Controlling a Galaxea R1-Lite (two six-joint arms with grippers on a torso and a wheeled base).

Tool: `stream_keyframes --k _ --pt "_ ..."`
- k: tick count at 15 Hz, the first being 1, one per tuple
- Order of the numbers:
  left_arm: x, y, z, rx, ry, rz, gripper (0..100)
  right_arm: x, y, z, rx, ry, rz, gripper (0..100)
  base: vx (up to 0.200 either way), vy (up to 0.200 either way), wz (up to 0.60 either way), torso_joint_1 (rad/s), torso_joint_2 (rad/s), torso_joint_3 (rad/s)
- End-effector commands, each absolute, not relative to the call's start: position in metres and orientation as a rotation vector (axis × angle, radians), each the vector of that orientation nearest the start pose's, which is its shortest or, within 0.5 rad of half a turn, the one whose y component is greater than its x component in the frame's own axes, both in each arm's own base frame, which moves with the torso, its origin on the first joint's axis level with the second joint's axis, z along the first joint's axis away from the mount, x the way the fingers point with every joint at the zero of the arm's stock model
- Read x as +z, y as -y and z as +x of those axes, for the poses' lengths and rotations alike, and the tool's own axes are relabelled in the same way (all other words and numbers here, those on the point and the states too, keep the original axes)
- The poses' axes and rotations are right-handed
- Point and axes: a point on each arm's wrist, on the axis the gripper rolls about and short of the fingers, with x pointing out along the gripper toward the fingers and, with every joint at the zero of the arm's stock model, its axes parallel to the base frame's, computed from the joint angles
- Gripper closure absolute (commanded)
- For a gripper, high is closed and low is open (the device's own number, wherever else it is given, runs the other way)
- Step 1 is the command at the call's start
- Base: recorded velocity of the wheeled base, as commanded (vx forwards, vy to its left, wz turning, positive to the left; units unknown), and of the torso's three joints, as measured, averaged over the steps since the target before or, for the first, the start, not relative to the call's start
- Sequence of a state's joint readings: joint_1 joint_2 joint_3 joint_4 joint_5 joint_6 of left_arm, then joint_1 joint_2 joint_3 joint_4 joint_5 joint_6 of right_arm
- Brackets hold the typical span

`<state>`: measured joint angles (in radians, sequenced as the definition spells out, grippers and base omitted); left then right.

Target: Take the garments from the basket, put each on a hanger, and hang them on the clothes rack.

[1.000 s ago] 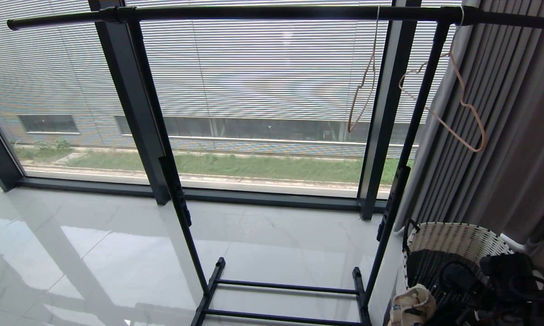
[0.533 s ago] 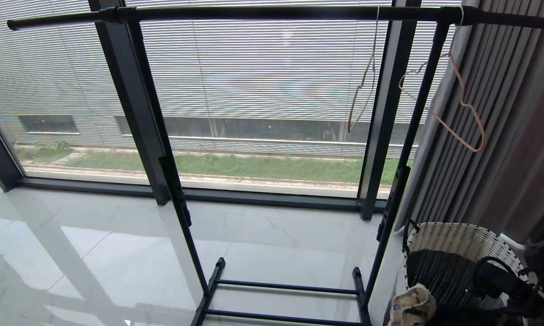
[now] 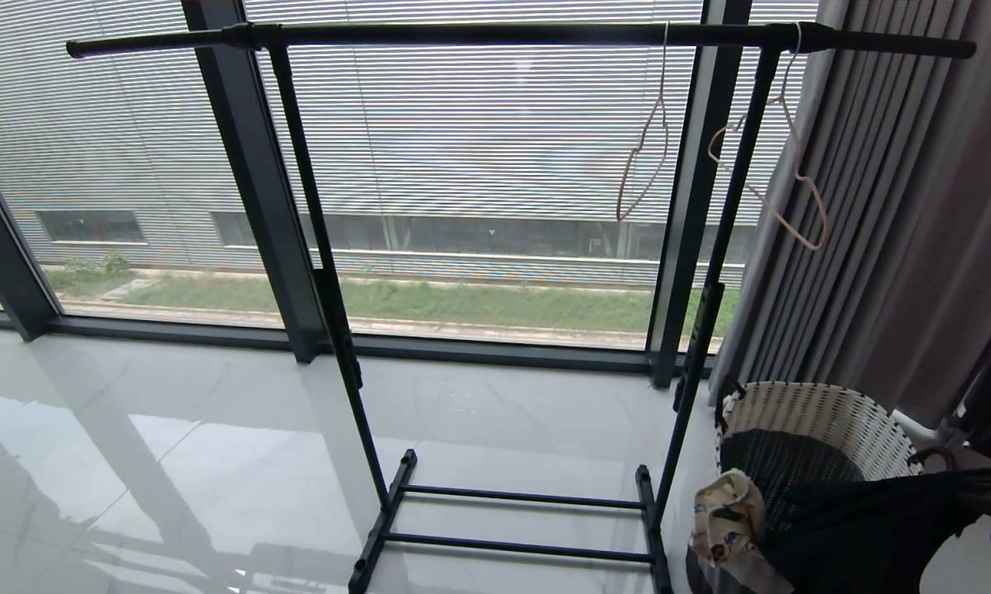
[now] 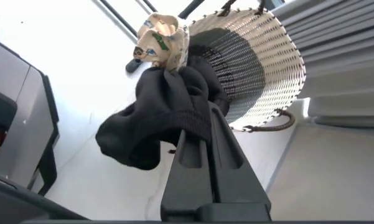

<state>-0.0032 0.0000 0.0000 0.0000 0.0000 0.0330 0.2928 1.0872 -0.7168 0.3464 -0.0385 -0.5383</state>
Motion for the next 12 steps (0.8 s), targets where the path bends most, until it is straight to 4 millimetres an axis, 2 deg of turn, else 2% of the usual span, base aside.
stream_keyframes --k 1,4,7,12 --pt "0.075 0.000 -0.023 -0.003 0.000 0.032 0 0.213 -0.041 0.121 0.459 -0.584 -0.639 100 -0.200 0.000 0.00 0.002 0.01 0.007" --pt "0.075 0.000 -0.023 -0.005 0.000 0.037 0 0.218 -0.065 0.128 0.581 -0.585 -0.524 100 -0.200 0.000 0.00 0.001 0.00 0.004" --pt "0.075 0.000 -0.023 -0.008 0.000 0.052 0 0.224 -0.088 0.131 0.695 -0.574 -0.408 100 0.000 0.000 0.00 0.000 0.00 0.000" --pt "0.075 0.000 -0.023 -0.011 0.000 0.060 0 0.218 -0.109 0.149 0.795 -0.542 -0.380 100 0.000 0.000 0.00 0.000 0.00 0.000"
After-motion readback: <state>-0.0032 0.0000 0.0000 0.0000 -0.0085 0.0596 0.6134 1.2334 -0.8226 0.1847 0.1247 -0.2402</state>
